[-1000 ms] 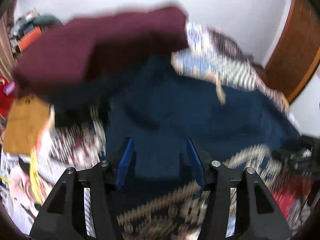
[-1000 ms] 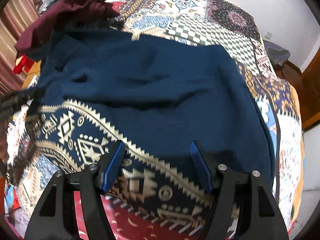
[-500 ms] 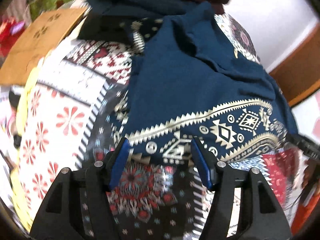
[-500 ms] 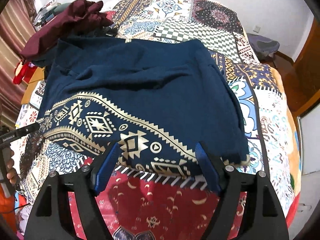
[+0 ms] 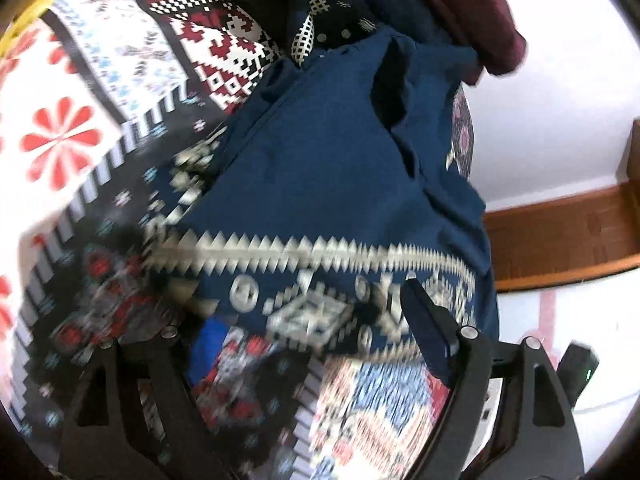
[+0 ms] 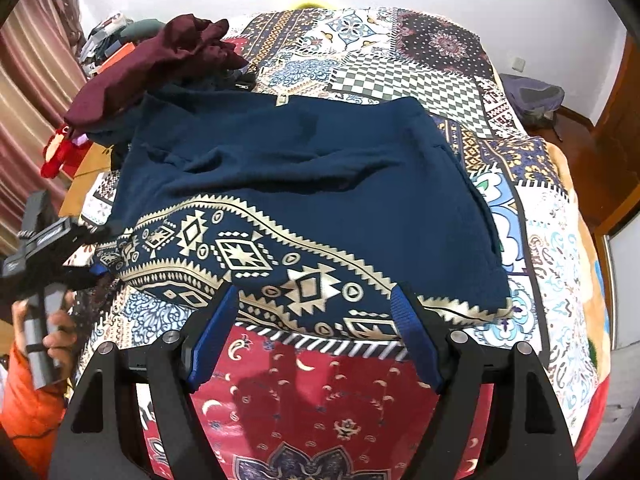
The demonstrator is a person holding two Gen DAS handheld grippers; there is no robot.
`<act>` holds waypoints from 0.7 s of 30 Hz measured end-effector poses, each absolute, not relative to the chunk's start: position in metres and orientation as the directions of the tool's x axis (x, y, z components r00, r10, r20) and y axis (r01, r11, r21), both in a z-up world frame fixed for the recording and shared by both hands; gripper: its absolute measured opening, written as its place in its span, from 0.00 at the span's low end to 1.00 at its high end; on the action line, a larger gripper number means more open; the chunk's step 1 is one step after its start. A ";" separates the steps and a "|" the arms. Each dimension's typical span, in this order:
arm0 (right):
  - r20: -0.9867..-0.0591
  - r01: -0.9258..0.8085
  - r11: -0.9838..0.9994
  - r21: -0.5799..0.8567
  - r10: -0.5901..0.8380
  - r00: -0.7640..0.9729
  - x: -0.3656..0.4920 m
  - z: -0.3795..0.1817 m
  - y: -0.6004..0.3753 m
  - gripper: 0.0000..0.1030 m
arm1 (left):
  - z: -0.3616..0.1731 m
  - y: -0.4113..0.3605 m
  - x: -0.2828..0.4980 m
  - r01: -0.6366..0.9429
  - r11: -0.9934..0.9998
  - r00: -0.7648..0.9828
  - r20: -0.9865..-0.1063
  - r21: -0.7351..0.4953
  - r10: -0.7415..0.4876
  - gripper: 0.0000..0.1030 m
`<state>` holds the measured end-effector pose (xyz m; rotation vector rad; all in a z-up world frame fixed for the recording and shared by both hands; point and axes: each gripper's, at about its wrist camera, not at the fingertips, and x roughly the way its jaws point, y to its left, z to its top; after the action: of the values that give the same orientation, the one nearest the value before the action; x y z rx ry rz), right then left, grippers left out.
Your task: Fold large clothes
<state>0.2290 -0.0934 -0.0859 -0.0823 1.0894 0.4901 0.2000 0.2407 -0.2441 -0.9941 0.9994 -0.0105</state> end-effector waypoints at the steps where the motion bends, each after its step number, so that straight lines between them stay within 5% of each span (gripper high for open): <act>1: -0.866 -0.421 0.890 0.176 0.344 0.364 0.230 -0.086 -0.091 0.73 | -0.245 0.240 0.205 -0.409 0.575 0.589 -0.687 -0.708 -0.426 0.79; 6: -0.868 -0.423 0.887 0.182 0.348 0.355 0.230 -0.085 -0.081 0.73 | -0.243 0.235 0.223 -0.452 0.577 0.602 -0.710 -0.680 -0.365 0.77; 8: -0.865 -0.424 0.886 0.189 0.354 0.355 0.230 -0.082 -0.078 0.73 | -0.237 0.229 0.228 -0.485 0.625 0.589 -0.757 -0.612 -0.283 0.59; 10: -0.864 -0.420 0.887 0.190 0.354 0.358 0.230 -0.079 -0.075 0.73 | -0.231 0.225 0.230 -0.497 0.667 0.579 -0.785 -0.555 -0.222 0.31; 12: -0.861 -0.420 0.888 0.186 0.353 0.365 0.229 -0.074 -0.072 0.73 | -0.220 0.220 0.227 -0.483 0.686 0.596 -0.778 -0.545 -0.199 0.17; 21: -0.840 -0.502 0.851 0.155 0.381 0.387 0.218 -0.051 -0.033 0.73 | -0.120 0.218 0.140 -0.279 0.765 0.749 -0.630 -0.581 -0.205 0.11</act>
<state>0.2184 -0.0328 -0.0508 -0.1317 1.0306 0.5639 0.1396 0.2176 -0.1199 -0.7158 0.7389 0.0442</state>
